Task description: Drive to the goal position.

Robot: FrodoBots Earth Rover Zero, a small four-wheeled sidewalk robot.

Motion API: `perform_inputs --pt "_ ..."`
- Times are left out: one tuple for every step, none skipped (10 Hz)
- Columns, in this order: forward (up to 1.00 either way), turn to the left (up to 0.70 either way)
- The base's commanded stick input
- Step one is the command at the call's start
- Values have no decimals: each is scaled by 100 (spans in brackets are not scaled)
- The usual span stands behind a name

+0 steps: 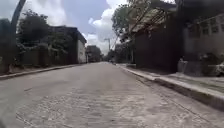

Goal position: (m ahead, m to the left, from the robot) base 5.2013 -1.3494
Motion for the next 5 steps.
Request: perform_inputs --pt "100 -9" --pt "100 -28" --pt "100 -20" --pt "100 -9" --pt "100 -4"
